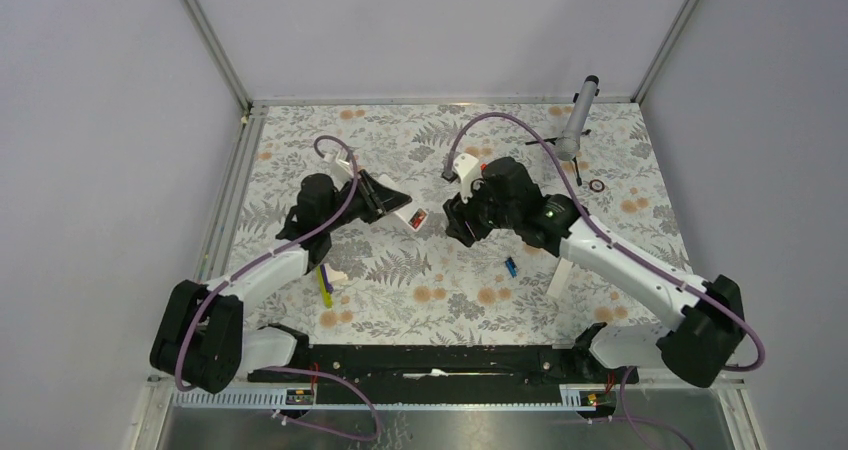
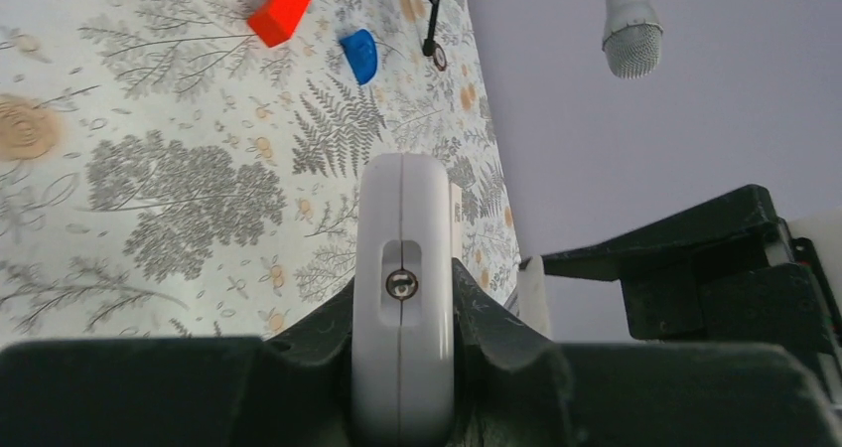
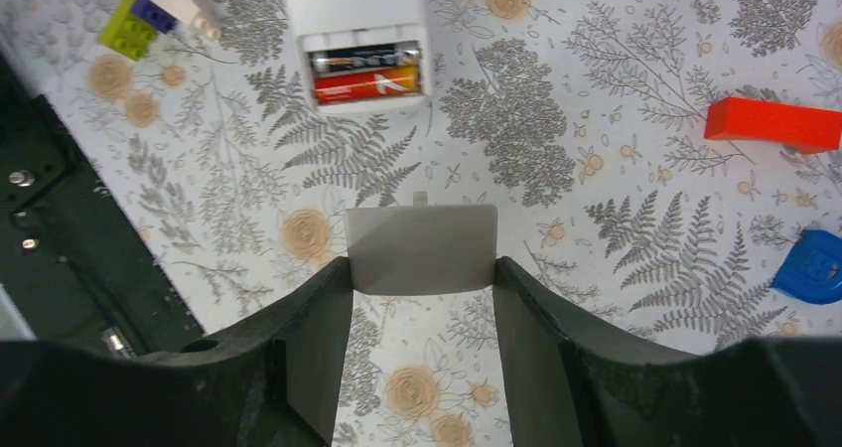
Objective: Load the batteries into the remote control
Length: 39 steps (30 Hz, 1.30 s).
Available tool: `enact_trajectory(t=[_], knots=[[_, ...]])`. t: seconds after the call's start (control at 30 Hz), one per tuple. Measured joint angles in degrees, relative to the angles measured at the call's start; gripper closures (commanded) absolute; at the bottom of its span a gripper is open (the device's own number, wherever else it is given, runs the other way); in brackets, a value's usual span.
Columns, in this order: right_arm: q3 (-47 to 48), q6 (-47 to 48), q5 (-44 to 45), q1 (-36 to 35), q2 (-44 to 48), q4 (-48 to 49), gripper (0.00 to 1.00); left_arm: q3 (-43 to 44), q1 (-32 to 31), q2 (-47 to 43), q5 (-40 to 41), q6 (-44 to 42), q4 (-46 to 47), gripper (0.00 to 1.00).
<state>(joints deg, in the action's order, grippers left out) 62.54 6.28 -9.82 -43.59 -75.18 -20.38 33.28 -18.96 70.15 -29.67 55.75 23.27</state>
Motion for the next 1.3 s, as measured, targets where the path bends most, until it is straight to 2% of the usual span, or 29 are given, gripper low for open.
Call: enact_trajectory(t=[0.17, 0.33, 0.47, 0.6, 0.77, 0.97, 1.3], knots=[[-1.8, -2.1, -3.0, 0.0, 5.0, 0.2, 0.49, 1.3, -3.0, 3.7, 0.5, 0.0, 4.3, 1.00], [-3.2, -1.7, -3.8, -1.6, 6.1, 2.9, 0.49, 5.5, -3.4, 5.3, -0.1, -2.0, 3.4, 1.00], [-2.6, -1.6, -2.2, -3.6, 3.2, 3.5, 0.50, 8.5, -3.4, 6.0, -1.5, -3.3, 3.9, 1.00], [-0.1, -2.3, 2.5, -5.3, -1.0, 3.1, 0.50, 8.4, -3.5, 7.2, -2.3, -2.5, 5.7, 1.00], [1.0, -4.0, 7.4, -6.2, -1.9, 2.8, 0.50, 8.2, -3.5, 9.0, -3.7, -1.0, 5.0, 1.00], [1.4, -4.5, 9.8, -6.5, -2.1, 2.6, 0.50, 8.0, -3.5, 9.0, -5.3, -0.5, 1.7, 1.00], [3.3, -4.7, 10.8, -7.1, -5.2, 2.2, 0.50, 7.4, -3.6, 9.0, -7.5, 0.4, 1.5, 1.00]])
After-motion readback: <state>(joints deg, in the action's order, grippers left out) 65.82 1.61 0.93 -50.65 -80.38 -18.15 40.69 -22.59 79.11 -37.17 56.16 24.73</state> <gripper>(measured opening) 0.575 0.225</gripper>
